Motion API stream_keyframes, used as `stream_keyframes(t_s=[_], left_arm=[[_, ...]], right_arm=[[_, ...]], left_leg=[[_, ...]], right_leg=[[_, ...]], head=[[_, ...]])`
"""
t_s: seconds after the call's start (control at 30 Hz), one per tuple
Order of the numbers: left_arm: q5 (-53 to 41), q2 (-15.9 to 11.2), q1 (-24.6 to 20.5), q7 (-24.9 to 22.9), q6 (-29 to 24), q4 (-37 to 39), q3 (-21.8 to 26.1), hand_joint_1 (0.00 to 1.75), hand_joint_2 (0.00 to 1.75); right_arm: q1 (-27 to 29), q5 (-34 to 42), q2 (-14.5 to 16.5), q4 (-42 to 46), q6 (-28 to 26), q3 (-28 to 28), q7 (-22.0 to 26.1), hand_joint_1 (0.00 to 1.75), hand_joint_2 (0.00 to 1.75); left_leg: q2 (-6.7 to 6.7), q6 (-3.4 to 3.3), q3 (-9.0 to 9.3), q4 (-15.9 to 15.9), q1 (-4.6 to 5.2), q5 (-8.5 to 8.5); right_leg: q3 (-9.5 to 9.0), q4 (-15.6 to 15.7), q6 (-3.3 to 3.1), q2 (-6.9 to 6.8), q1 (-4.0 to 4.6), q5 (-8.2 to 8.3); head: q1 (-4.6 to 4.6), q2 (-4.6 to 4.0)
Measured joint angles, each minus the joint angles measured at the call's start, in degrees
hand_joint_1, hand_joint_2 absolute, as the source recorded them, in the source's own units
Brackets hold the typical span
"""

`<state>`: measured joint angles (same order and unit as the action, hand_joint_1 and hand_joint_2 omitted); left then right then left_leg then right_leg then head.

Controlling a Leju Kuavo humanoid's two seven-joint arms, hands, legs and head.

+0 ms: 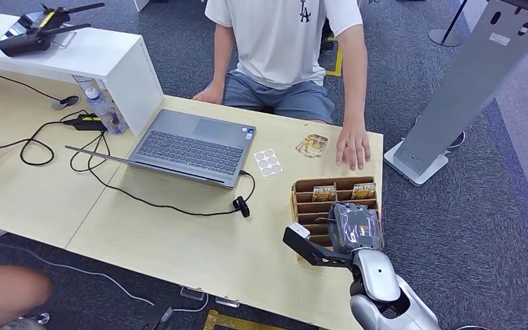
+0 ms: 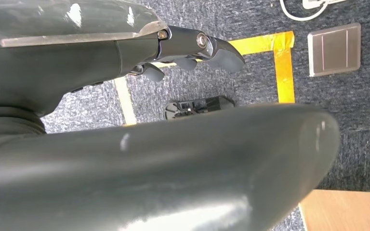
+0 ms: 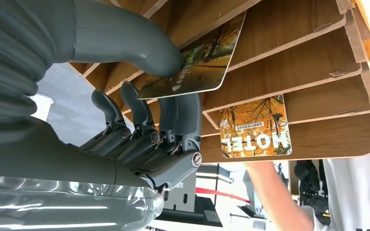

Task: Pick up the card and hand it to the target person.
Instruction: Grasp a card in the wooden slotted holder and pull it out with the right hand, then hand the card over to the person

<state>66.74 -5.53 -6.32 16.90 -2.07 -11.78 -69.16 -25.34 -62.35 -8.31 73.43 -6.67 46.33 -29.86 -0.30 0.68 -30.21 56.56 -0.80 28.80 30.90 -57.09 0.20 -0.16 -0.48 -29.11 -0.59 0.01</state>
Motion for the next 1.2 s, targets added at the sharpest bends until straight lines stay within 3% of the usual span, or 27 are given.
stream_keyframes(t_s=[0.53,0.83,1.2], left_arm=[[0.76,0.00,0.08,0.10,-0.44,0.00,-0.02,0.00,0.00],[1.18,0.08,0.10,0.10,-0.84,0.00,-0.02,0.00,0.00],[0.38,0.55,0.05,-0.10,-0.77,0.00,-0.02,0.00,0.00]], right_arm=[[-1.44,-0.07,-2.03,9.34,-0.97,-1.22,-1.97,1.48,1.75],[-3.02,-2.23,-3.65,21.71,-10.00,-3.92,1.83,1.48,1.75],[-1.03,-2.09,-1.97,18.65,-23.40,-3.93,10.79,1.48,1.75]], left_leg=[[0.03,0.00,0.02,0.00,0.00,-0.01],[0.03,-0.01,0.02,0.02,0.00,-0.01],[0.02,-0.01,0.01,0.01,0.00,-0.02]], right_leg=[[-0.01,0.00,0.00,0.01,0.00,0.01],[0.00,0.00,0.00,0.02,0.00,0.01],[-0.01,0.00,0.00,0.01,0.00,0.01]], head=[[0.00,0.00],[-0.01,0.00],[0.01,0.00]])
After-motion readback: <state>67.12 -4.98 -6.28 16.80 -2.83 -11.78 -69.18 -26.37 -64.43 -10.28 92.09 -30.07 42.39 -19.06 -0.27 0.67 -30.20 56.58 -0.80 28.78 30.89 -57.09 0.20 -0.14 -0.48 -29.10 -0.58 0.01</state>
